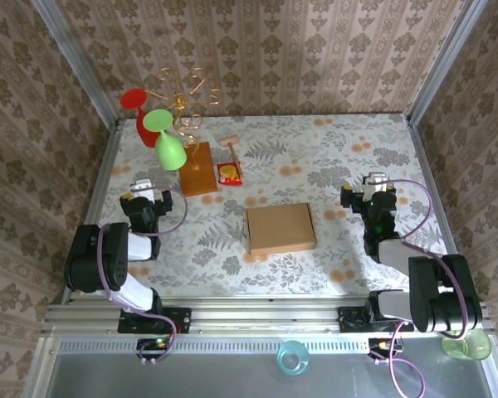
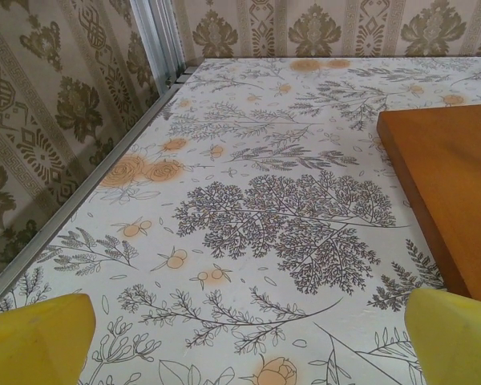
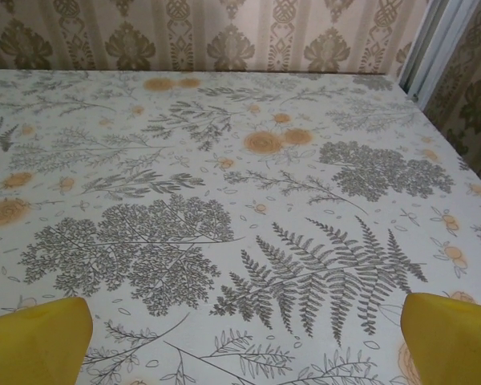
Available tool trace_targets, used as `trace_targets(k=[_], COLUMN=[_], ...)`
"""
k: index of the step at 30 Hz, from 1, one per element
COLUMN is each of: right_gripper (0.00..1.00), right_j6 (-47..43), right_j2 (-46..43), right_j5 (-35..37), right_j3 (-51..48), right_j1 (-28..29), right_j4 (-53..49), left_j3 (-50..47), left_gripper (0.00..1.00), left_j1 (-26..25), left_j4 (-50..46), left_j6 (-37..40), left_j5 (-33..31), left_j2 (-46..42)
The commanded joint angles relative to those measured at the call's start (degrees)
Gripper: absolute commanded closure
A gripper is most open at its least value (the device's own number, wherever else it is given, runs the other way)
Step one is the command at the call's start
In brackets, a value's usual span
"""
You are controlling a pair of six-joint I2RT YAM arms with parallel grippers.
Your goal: Fold the paper box
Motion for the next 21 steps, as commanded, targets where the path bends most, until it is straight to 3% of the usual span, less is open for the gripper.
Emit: trace_targets(k=[1, 5, 7, 11, 13, 17, 21], right_gripper=[0.0, 0.0, 0.0, 0.0, 0.0, 0.0, 0.0], right_j6=[1.11, 8.04, 8.38, 7.73, 7.04, 4.36, 3.48], right_j2=[-2.37, 0.25, 4.21, 17.3, 13.72, 14.74, 15.01], right_j5=[-3.88, -12.92, -13.2, -14.47, -12.91, -5.64, -4.2], right_j3=[-2.01, -5.82, -4.49, -2.58, 1.1, 5.77, 5.73], right_j1=[-1.58, -5.0, -5.06, -3.92, -3.35, 1.08, 1.96], right_j4=[2.81, 14.78, 15.46, 26.28, 13.34, 5.69, 6.55], left_j3=[-0.54, -0.54, -0.53, -0.46, -0.37, -0.19, -0.1], left_gripper=[0.0, 0.0, 0.0, 0.0, 0.0, 0.0, 0.0], left_j1=[-0.11, -0.12, -0.08, -0.08, -0.17, -0.09, -0.08], left_j4=[2.44, 2.36, 2.36, 2.3, 2.14, 1.78, 1.46], left_j6=[0.72, 0.73, 0.73, 0.78, 0.73, 0.74, 0.75], left_j5=[0.96, 0.89, 0.97, 0.89, 1.03, 1.1, 1.21], left_j2=[0.17, 0.17, 0.14, 0.16, 0.11, 0.09, 0.02])
